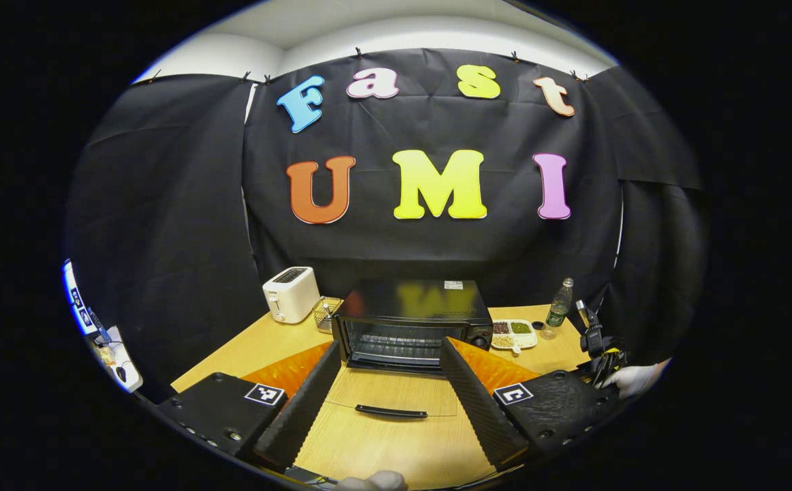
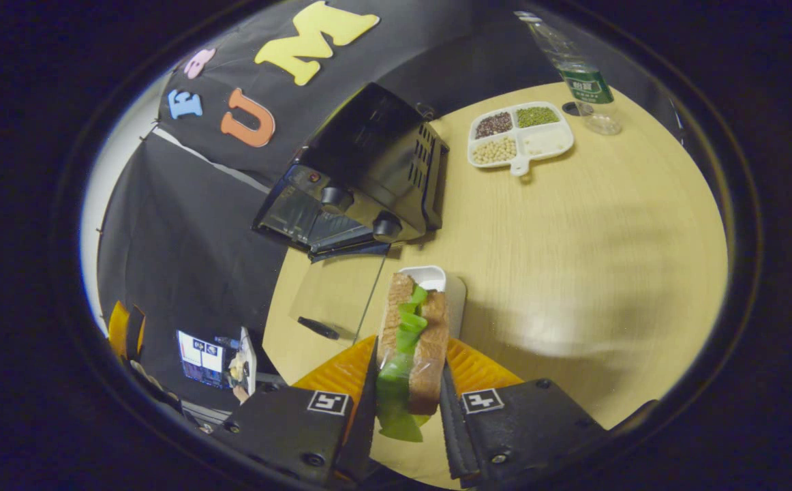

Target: Open the electric oven with the left hand, put the food in, and close the electric oven.

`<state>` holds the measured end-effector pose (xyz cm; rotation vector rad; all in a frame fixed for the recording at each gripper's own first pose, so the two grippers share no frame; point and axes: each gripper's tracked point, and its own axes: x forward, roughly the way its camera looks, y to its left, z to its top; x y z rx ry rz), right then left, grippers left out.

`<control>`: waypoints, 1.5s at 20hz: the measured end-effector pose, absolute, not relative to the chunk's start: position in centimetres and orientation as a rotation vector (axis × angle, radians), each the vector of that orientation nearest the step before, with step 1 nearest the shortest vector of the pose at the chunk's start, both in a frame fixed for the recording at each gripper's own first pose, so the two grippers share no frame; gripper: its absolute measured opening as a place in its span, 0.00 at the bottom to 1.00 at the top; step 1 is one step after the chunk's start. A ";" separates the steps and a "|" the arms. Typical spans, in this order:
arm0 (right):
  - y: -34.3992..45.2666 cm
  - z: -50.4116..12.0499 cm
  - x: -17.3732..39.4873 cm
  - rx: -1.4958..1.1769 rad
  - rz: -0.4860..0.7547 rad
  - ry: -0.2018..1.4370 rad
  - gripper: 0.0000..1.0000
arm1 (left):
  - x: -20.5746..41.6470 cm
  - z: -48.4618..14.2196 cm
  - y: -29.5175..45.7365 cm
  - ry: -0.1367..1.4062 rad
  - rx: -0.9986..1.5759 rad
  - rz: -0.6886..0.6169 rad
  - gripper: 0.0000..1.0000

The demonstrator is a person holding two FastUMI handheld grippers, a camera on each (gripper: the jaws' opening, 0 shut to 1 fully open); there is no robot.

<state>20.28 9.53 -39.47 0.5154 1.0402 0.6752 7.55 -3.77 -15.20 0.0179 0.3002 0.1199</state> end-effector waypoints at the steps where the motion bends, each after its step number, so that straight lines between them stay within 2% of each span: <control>1: 9.8 -38.7 20.2 0.525 0.679 1.026 0.37 | 7.5 -15.4 -3.6 0.302 0.013 0.117 0.96; 8: 13.7 -32.4 19.2 0.627 0.633 0.883 0.37 | 6.8 -16.1 -1.7 0.293 -0.013 0.037 0.96; 15: 23.0 -29.5 17.8 0.843 0.522 0.730 0.37 | 6.4 -16.7 3.5 0.262 -0.016 -0.076 0.96; 16: 24.3 -29.5 17.7 0.889 0.500 0.709 0.46 | 6.3 -16.8 4.4 0.262 -0.017 -0.080 0.96; 17: 25.6 -29.7 17.8 0.921 0.479 0.686 0.37 | 6.3 -17.1 5.2 0.261 -0.019 -0.087 0.96; 22: 31.2 -31.9 19.7 1.018 0.390 0.620 0.36 | 5.6 -18.2 7.7 0.262 -0.033 -0.119 0.96; 30: 35.8 -34.7 27.6 1.033 0.287 0.511 0.37 | 5.5 -21.8 10.1 0.291 -0.044 -0.125 0.95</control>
